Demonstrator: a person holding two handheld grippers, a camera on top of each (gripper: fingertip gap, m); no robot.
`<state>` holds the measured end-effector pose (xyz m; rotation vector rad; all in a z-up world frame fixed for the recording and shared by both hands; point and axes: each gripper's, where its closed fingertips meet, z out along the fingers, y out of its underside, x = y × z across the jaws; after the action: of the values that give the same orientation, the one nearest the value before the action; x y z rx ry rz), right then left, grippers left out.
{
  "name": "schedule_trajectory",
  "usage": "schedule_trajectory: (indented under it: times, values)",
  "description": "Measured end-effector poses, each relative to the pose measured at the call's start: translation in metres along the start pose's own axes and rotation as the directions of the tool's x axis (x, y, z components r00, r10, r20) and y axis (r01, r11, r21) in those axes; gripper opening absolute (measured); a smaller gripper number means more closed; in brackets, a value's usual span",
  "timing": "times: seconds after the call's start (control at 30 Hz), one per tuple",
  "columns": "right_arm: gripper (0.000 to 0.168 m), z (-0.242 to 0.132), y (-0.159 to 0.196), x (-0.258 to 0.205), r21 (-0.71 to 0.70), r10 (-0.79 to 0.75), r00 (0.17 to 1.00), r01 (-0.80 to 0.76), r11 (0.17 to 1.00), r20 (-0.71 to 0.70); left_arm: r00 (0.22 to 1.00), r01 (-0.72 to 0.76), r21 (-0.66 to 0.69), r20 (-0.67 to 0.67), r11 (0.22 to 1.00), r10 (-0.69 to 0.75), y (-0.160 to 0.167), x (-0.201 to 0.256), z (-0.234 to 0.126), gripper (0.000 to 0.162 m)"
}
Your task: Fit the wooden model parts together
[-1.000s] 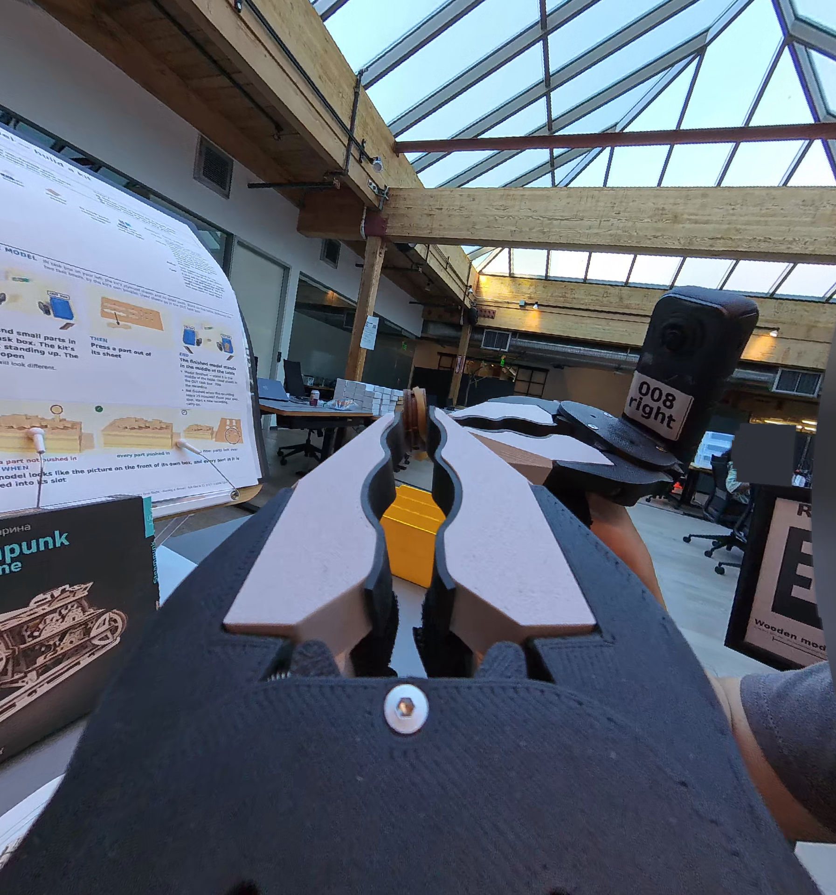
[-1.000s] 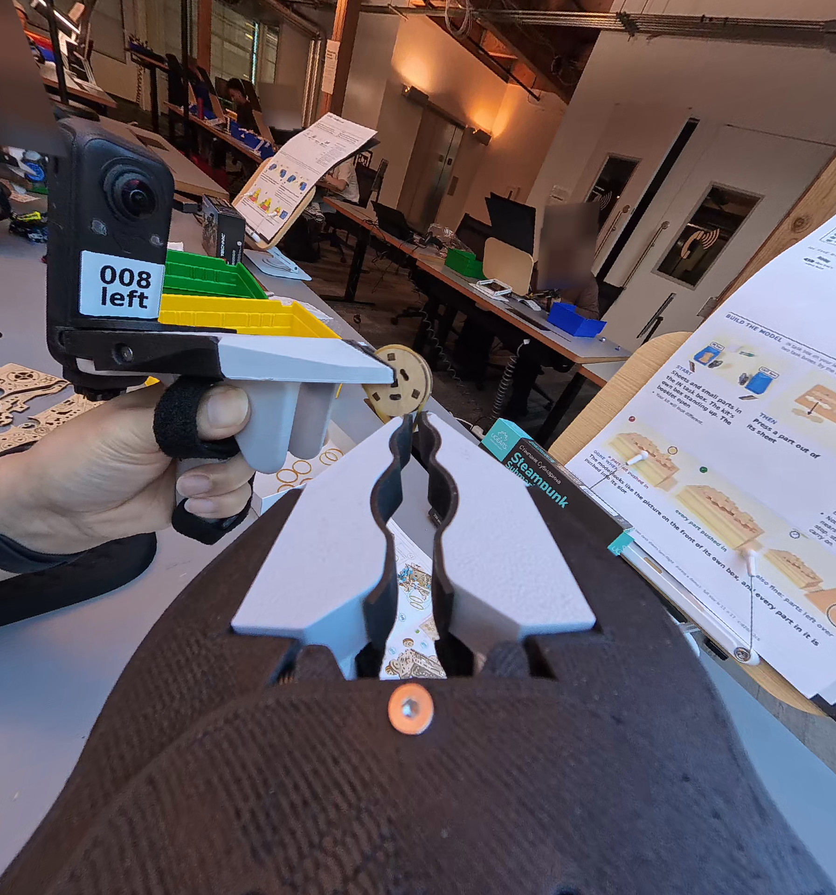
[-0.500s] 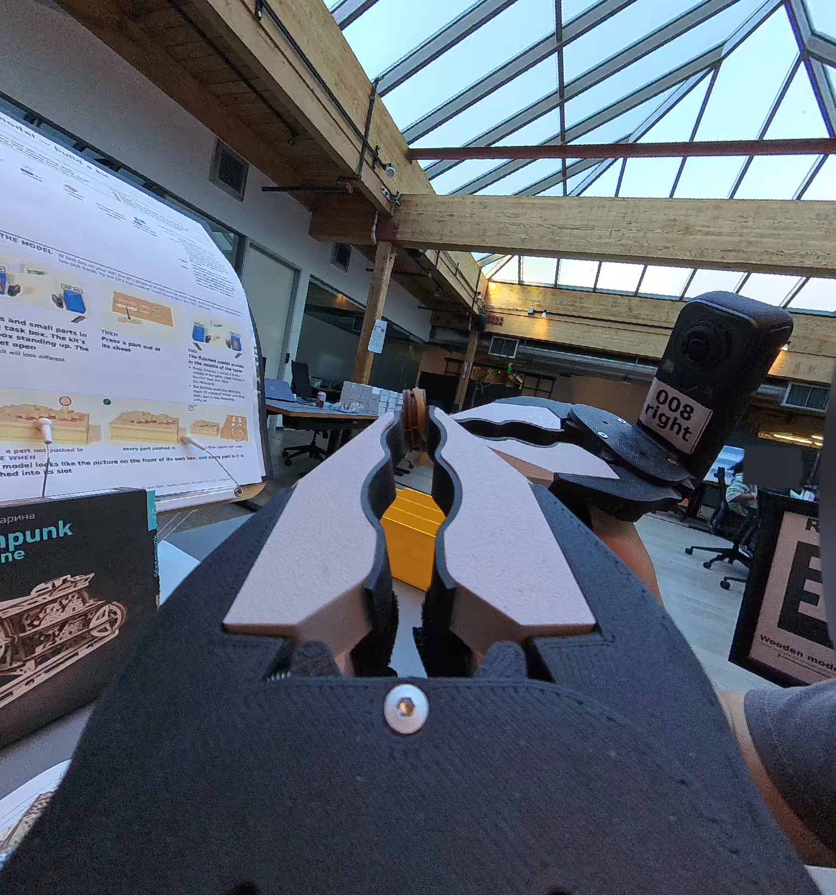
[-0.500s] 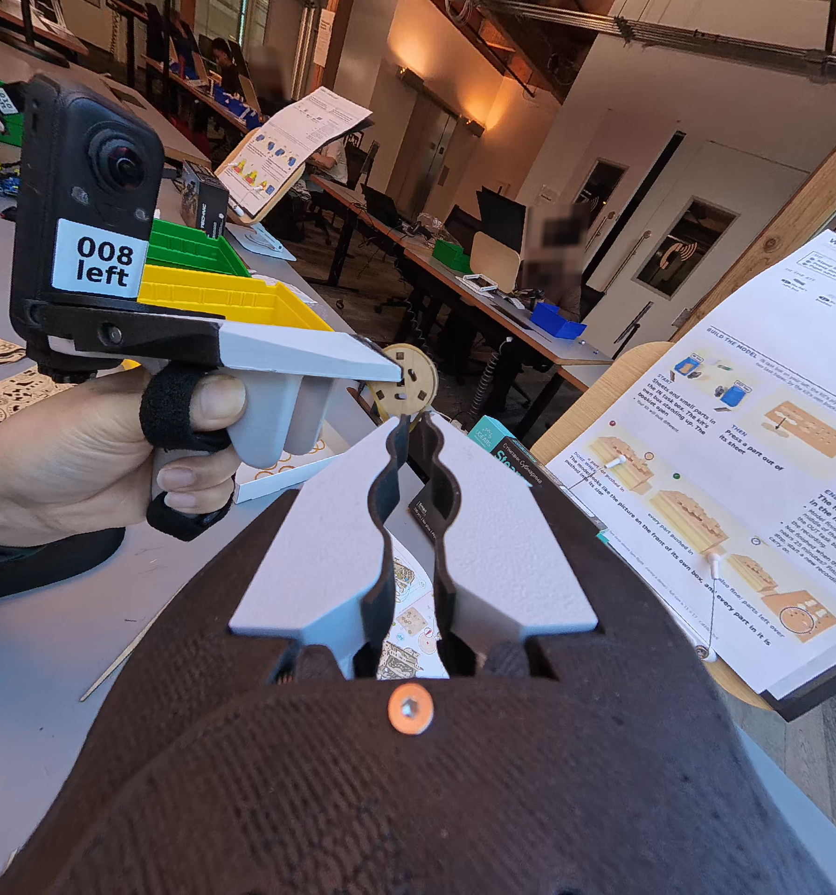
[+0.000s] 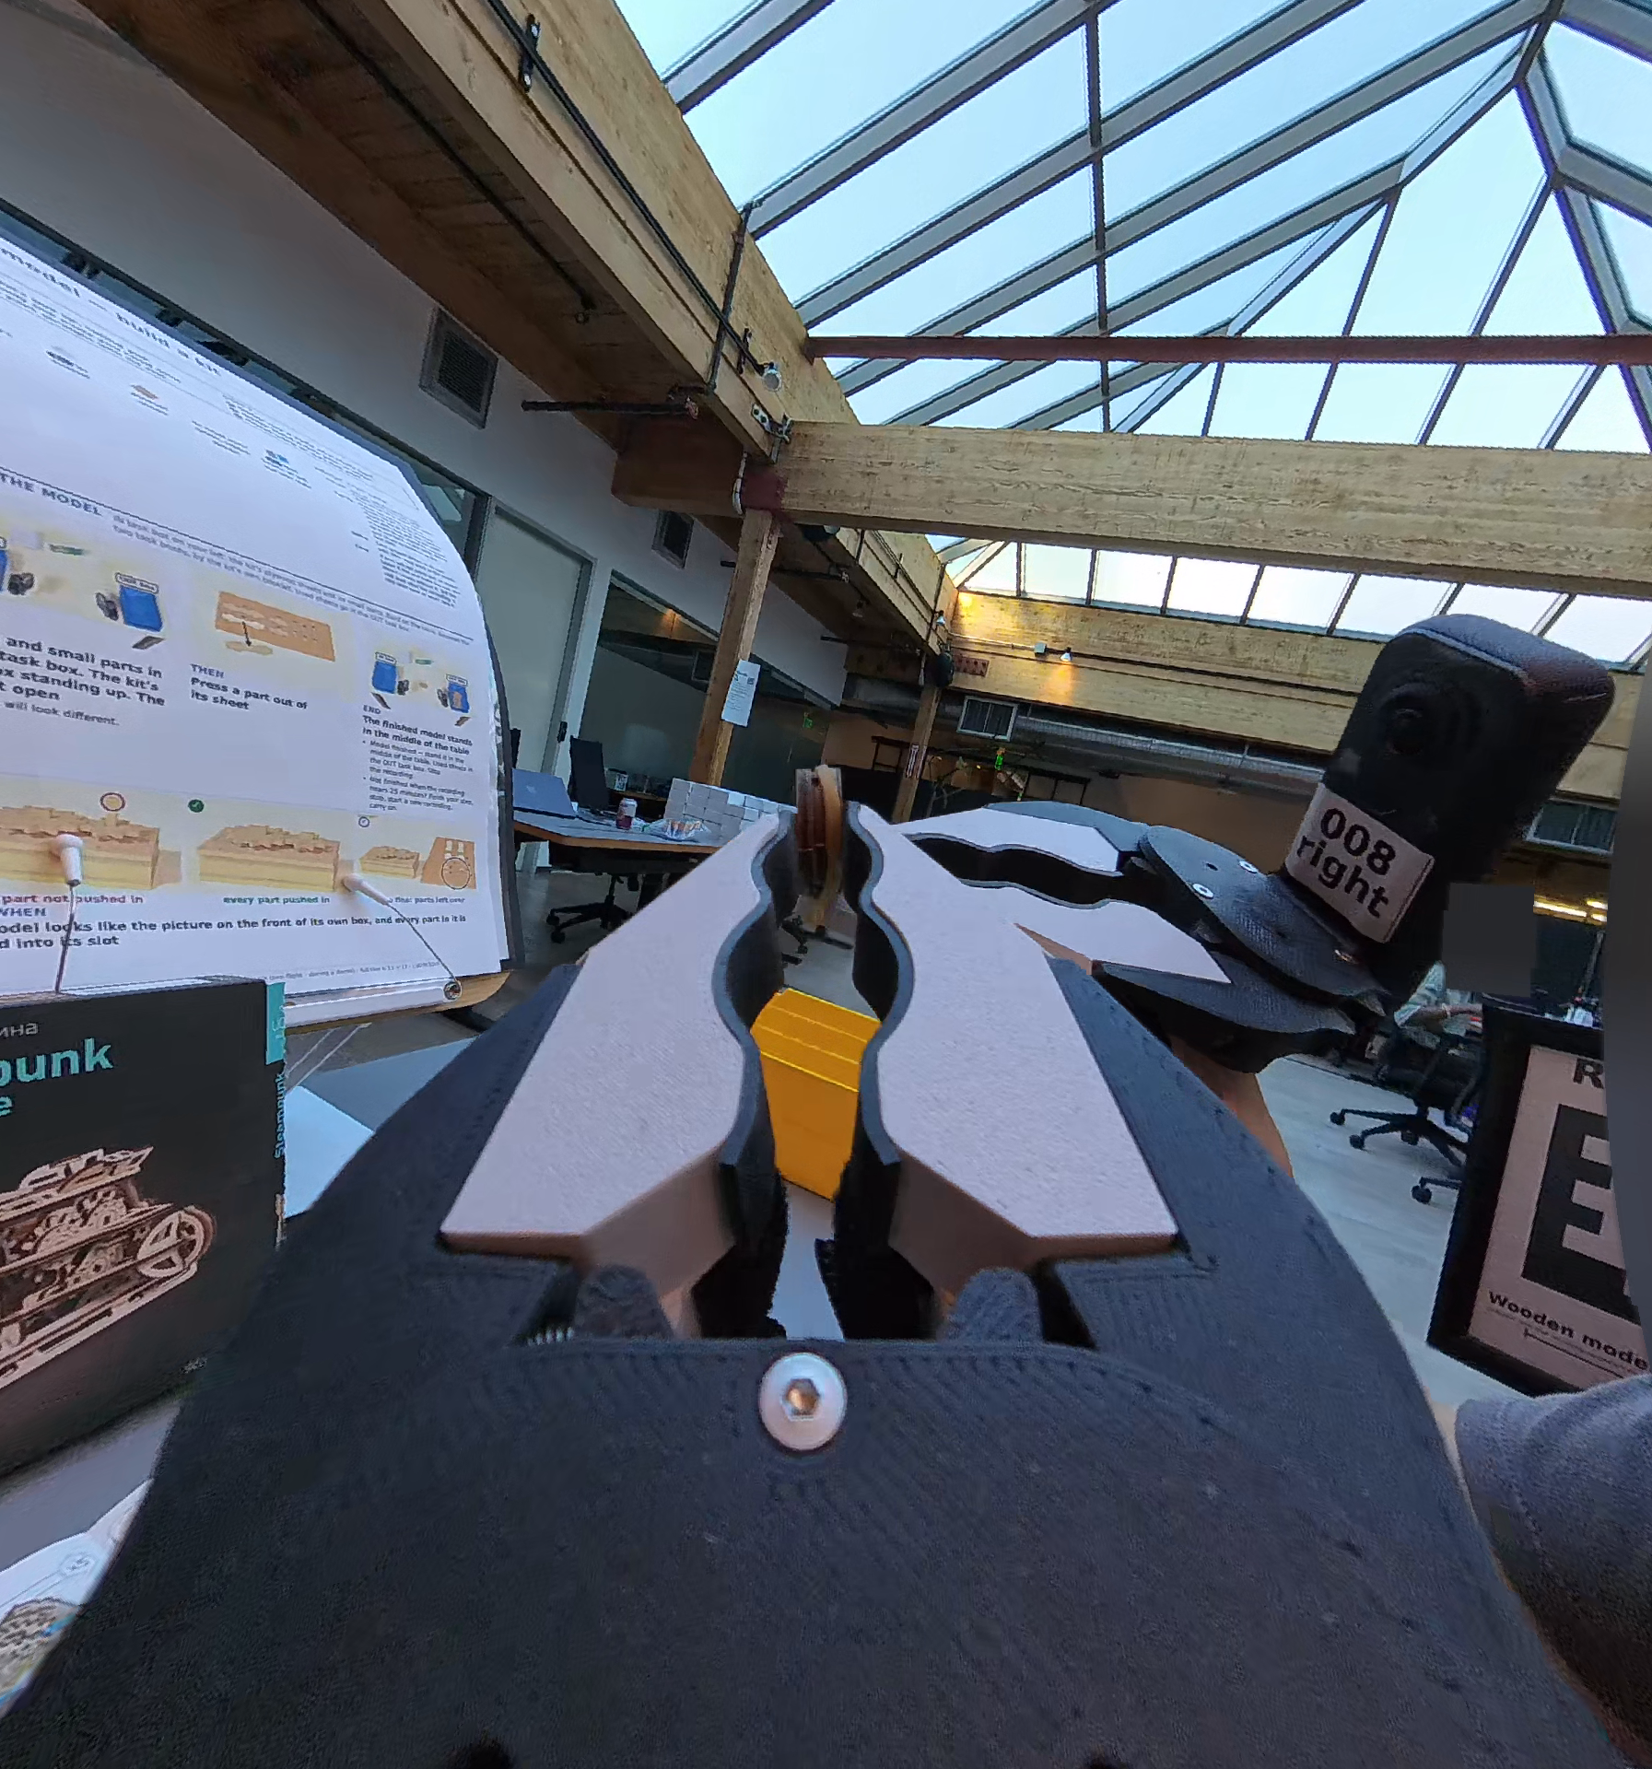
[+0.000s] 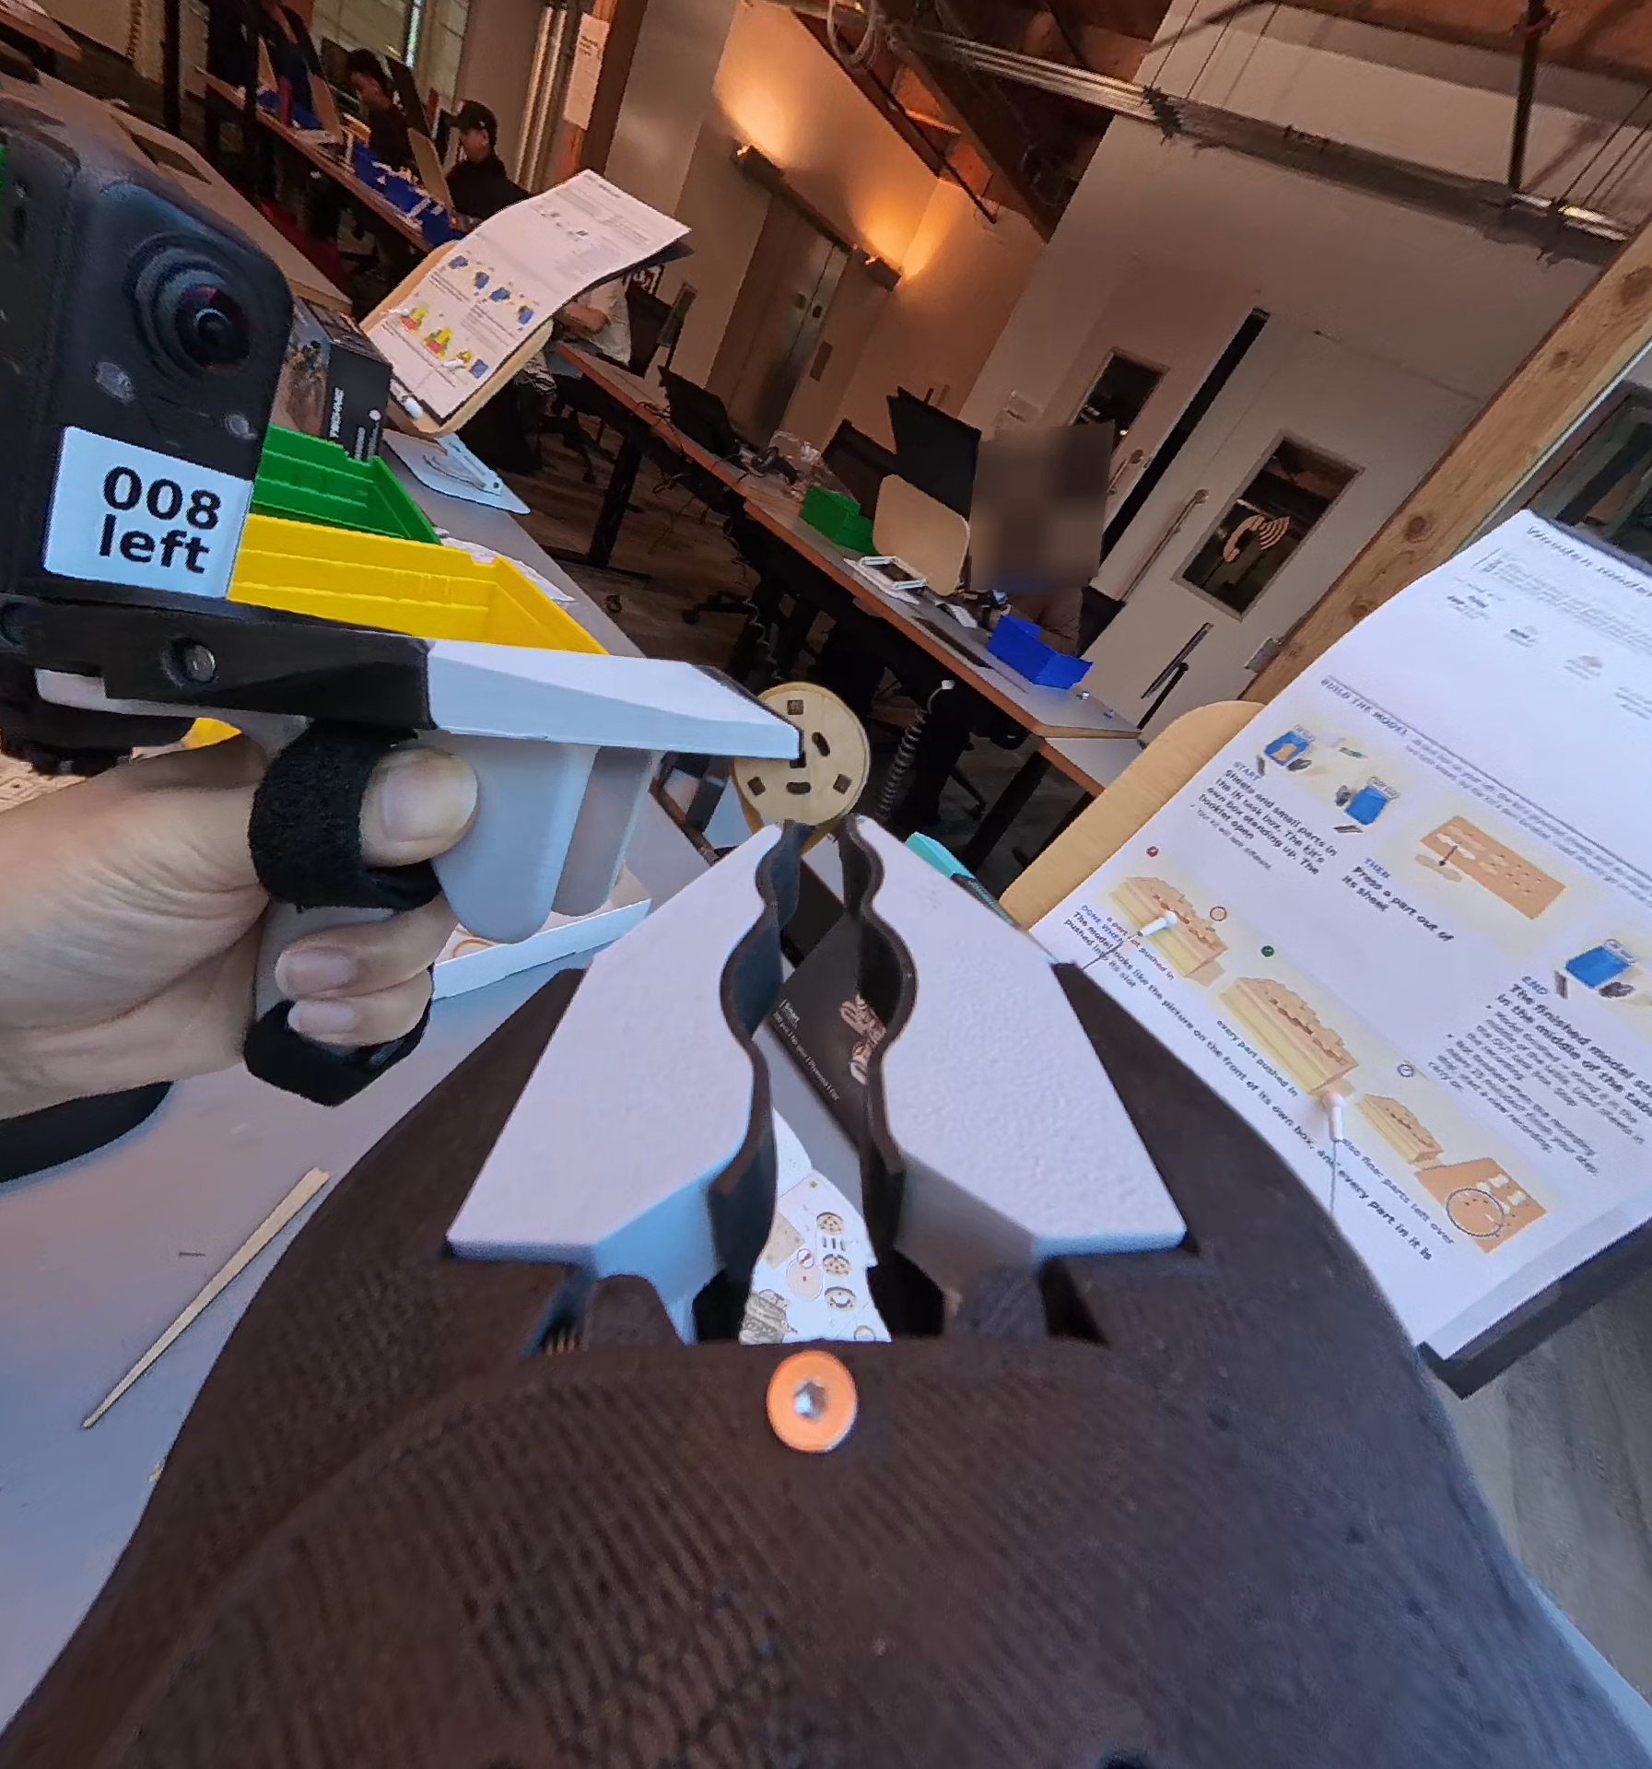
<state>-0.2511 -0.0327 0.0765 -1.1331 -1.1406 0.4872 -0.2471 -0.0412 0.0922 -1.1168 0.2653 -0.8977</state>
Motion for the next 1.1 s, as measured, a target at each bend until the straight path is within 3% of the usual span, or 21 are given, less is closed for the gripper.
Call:
schedule_trajectory:
  times: [0.03, 0.17, 0.67, 0.77, 0.9, 1.1]
  values:
    - [0.006, 0.0, -0.001, 0.0, 0.003, -0.004, 1.0, 0.004, 1.0, -0.012, 1.0, 0.011, 0.007, -0.002, 1.0, -0.011, -0.001, 0.0, 0.0, 0.006]
    - [0.005, 0.001, -0.002, 0.0, 0.01, -0.011, 0.999, 0.011, 1.0, -0.036, 1.0, 0.015, 0.018, 0.001, 1.0, -0.015, -0.002, 0.0, -0.001, 0.006]
    - [0.022, -0.008, -0.014, 0.004, 0.107, 0.121, 0.987, -0.133, 0.985, 0.11, 0.999, -0.019, 0.033, -0.05, 0.999, 0.021, -0.011, 0.012, -0.005, 0.006]
    - [0.023, -0.015, -0.024, 0.003, 0.167, 0.098, 0.984, -0.123, 0.978, 0.147, 1.0, -0.029, 0.073, -0.007, 0.997, 0.03, -0.019, 0.003, -0.01, 0.006]
    - [0.023, -0.029, -0.033, 0.018, 0.214, 0.105, 0.985, -0.133, 0.968, 0.138, 0.997, 0.059, 0.092, -0.048, 0.994, -0.055, -0.034, -0.004, -0.017, 0.006]
    - [0.024, -0.039, -0.037, 0.011, 0.234, 0.191, 0.899, -0.299, 0.925, 0.394, 0.978, 0.06, 0.001, -0.199, 0.998, -0.058, -0.018, 0.017, -0.008, 0.006]
